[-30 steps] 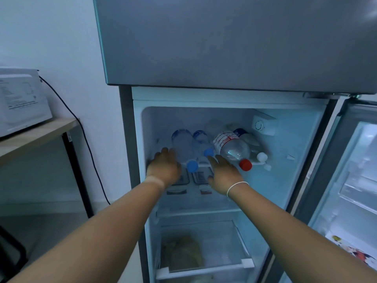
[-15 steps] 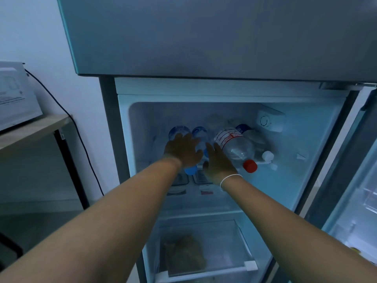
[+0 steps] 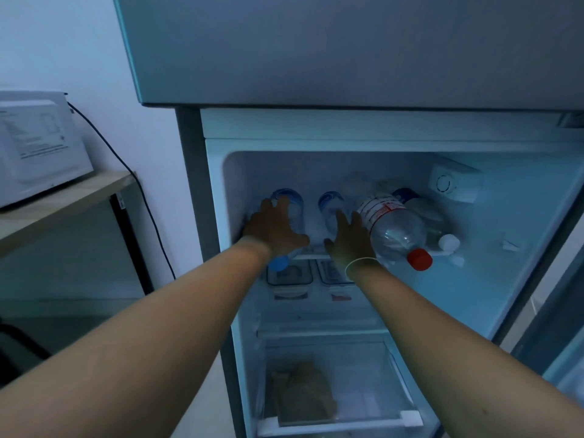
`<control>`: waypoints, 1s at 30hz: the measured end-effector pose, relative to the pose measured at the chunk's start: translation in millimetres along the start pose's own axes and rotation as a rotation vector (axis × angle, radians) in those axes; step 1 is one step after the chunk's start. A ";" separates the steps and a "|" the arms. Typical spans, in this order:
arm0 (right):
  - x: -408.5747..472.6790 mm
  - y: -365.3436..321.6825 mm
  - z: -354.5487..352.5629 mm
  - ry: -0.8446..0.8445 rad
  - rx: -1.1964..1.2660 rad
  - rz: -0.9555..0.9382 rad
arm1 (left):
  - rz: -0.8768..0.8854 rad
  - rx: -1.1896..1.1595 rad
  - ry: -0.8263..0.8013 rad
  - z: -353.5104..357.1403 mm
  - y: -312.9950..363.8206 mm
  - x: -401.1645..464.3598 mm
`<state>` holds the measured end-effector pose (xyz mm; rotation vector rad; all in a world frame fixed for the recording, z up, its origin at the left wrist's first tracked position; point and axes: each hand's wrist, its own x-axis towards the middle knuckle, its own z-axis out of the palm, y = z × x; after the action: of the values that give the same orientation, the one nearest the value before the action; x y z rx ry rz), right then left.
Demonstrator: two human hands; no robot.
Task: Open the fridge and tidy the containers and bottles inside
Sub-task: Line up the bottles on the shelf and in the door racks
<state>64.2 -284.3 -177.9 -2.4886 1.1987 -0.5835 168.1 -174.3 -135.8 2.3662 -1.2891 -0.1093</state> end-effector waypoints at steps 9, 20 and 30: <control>20.7 -1.3 2.6 0.066 0.006 0.011 | -0.002 0.198 -0.043 6.1 3.7 -0.7; 19.1 2.1 9.8 0.104 -0.039 -0.019 | 0.007 0.246 -0.022 11.8 8.0 -2.5; -21.8 -3.3 -2.1 0.046 -0.014 0.008 | 0.012 0.305 -0.014 14.4 12.8 -2.8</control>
<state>53.0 -265.3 -179.4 -2.4935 1.2325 -0.6361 152.6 -182.9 -143.8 2.6133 -1.4124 0.0817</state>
